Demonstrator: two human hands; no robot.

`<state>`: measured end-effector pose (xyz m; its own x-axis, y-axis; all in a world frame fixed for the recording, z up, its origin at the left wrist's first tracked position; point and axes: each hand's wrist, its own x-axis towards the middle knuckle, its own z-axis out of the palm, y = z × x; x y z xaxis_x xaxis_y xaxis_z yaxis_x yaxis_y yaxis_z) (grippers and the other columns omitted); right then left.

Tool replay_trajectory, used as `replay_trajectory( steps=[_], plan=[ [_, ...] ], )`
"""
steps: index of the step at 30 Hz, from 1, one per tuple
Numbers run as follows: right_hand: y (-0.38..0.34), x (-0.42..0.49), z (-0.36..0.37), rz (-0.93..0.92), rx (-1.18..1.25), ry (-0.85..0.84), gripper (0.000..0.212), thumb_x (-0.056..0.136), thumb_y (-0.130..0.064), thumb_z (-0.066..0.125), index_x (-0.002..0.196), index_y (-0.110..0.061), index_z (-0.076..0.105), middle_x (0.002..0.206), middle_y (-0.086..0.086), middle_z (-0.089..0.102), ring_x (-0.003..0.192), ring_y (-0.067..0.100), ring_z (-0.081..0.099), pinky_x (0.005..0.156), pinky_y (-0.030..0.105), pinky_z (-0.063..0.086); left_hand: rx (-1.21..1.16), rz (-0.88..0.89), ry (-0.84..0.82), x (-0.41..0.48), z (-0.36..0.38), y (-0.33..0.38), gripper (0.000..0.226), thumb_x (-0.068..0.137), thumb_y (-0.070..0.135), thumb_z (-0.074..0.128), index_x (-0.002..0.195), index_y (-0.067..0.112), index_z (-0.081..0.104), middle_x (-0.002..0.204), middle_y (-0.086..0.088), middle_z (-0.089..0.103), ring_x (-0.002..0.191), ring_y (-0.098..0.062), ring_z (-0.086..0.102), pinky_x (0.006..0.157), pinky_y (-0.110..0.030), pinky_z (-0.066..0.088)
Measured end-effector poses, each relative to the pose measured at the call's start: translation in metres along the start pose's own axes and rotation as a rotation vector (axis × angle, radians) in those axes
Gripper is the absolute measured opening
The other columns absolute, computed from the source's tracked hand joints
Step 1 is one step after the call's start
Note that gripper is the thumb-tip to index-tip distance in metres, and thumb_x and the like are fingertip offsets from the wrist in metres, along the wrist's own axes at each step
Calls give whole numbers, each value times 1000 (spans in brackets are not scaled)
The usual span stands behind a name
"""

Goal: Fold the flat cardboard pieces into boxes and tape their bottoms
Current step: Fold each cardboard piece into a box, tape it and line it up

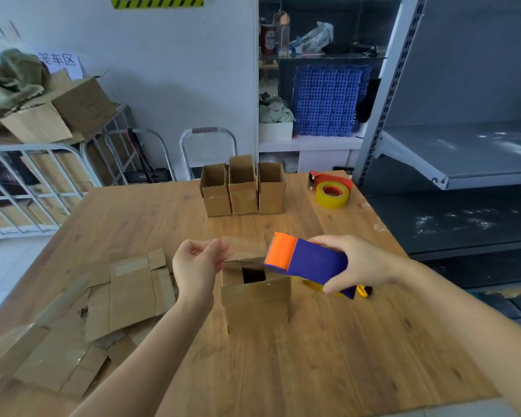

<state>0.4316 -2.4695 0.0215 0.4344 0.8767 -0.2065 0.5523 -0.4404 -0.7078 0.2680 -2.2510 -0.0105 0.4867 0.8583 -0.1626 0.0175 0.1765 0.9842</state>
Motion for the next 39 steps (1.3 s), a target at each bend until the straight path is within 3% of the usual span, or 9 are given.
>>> replay_trajectory(
  steps=[3, 6, 9, 12, 18, 22, 27, 35, 39],
  plan=[
    [-14, 4, -7, -30, -55, -72, 73, 69, -27, 87, 130, -37, 48, 114, -19, 58, 99, 3, 61, 77, 21, 56, 70, 35, 54, 6, -2, 2, 12, 84, 9, 67, 80, 8, 55, 77, -9, 73, 78, -23, 72, 61, -29, 53],
    [-28, 8, -11, -46, -277, -124, 86, 64, -40, 87, 135, -47, 37, 118, -25, 50, 102, 0, 55, 79, 18, 53, 221, 102, 75, 14, -7, 4, 24, 82, 17, 69, 69, 12, 50, 76, -11, 70, 79, -30, 67, 68, -44, 53],
    [-30, 12, -13, -66, -358, -141, 89, 67, -41, 85, 138, -46, 31, 115, -24, 51, 98, 1, 57, 73, 15, 52, 135, 37, 27, 21, -9, 5, 27, 85, 12, 67, 67, 13, 46, 82, -21, 69, 76, -32, 65, 59, -33, 48],
    [-30, 16, -14, -90, -326, -115, 86, 70, -37, 83, 138, -44, 32, 111, -24, 52, 94, 2, 59, 67, 13, 52, 29, -4, 24, 28, -12, 10, 24, 87, 4, 64, 70, 11, 49, 73, -15, 66, 66, -22, 57, 56, -27, 45],
    [-31, 25, -20, -146, -180, -71, 81, 69, -32, 86, 134, -45, 39, 114, -25, 54, 100, -3, 57, 78, 19, 54, -2, -25, 85, 39, -18, 11, 22, 87, 5, 65, 71, 10, 50, 74, -11, 63, 64, -17, 57, 58, -28, 48],
    [-16, 16, -33, -112, -213, -64, 69, 70, -29, 84, 127, -41, 47, 111, -18, 58, 95, 0, 58, 74, 19, 54, -125, -79, 267, 64, -52, 20, 22, 85, -1, 64, 74, 10, 49, 83, -18, 62, 60, -17, 56, 48, -24, 44],
    [-2, 22, -37, -69, -322, -109, 63, 70, -32, 83, 123, -39, 48, 106, -18, 57, 92, -2, 56, 67, 13, 50, -156, -26, 223, 67, -56, 21, 25, 86, 2, 66, 73, 13, 48, 79, -13, 68, 69, -17, 63, 65, -26, 51],
    [3, 39, -61, -1, -289, -202, 68, 67, -40, 87, 123, -40, 48, 109, -21, 57, 95, 2, 60, 67, 13, 50, -85, 21, 232, 57, -63, 8, 23, 82, 11, 74, 72, 14, 53, 78, -11, 71, 67, -15, 60, 64, -25, 51],
    [8, 62, -68, 35, -255, -241, 55, 64, -49, 78, 112, -35, 56, 102, -13, 61, 88, 10, 63, 71, 22, 56, -32, 22, 186, 50, -62, -5, 21, 81, 11, 75, 82, 12, 54, 84, -4, 67, 81, -16, 62, 74, -27, 51]
  ],
)
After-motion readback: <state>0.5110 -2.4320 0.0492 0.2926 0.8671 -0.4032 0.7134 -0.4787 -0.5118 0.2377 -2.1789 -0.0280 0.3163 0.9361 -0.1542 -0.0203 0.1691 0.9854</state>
